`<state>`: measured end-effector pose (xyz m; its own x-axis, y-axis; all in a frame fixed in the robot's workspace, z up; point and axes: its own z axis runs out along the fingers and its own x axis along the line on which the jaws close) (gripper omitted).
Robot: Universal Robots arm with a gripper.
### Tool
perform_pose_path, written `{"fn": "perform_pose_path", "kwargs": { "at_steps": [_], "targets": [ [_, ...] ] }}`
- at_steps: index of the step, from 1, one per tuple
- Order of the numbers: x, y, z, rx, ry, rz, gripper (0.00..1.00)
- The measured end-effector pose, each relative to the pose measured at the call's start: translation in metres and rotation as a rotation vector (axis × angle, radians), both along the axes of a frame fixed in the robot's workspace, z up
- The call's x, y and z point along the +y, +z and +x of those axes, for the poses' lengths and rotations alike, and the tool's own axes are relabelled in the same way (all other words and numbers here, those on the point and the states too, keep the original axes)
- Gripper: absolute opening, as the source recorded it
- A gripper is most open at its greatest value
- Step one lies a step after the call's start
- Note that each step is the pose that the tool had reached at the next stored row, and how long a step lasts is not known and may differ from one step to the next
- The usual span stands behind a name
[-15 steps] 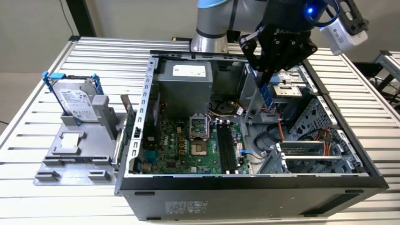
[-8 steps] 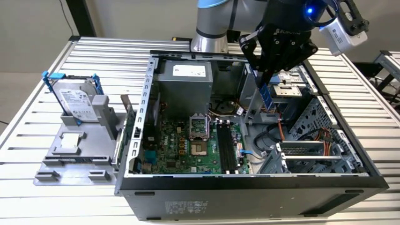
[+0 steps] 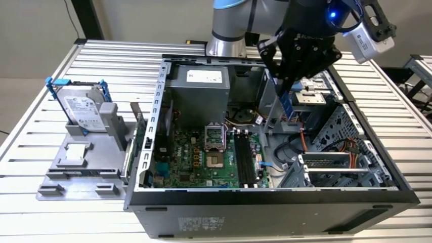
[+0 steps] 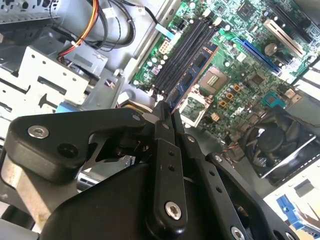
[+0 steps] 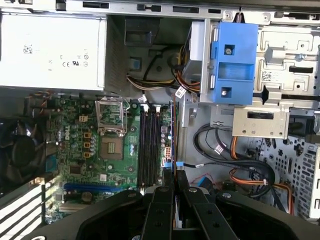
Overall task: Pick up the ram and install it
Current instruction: 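Insert the ram into the slot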
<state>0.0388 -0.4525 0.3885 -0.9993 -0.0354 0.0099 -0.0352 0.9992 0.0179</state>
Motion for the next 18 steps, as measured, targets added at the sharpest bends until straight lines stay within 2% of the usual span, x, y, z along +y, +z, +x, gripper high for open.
{"fn": "perform_pose_path", "kwargs": {
  "at_steps": [18],
  "targets": [
    [0.0, -0.0134, 0.0, 0.0, 0.0, 0.0, 0.0]
  ]
}}
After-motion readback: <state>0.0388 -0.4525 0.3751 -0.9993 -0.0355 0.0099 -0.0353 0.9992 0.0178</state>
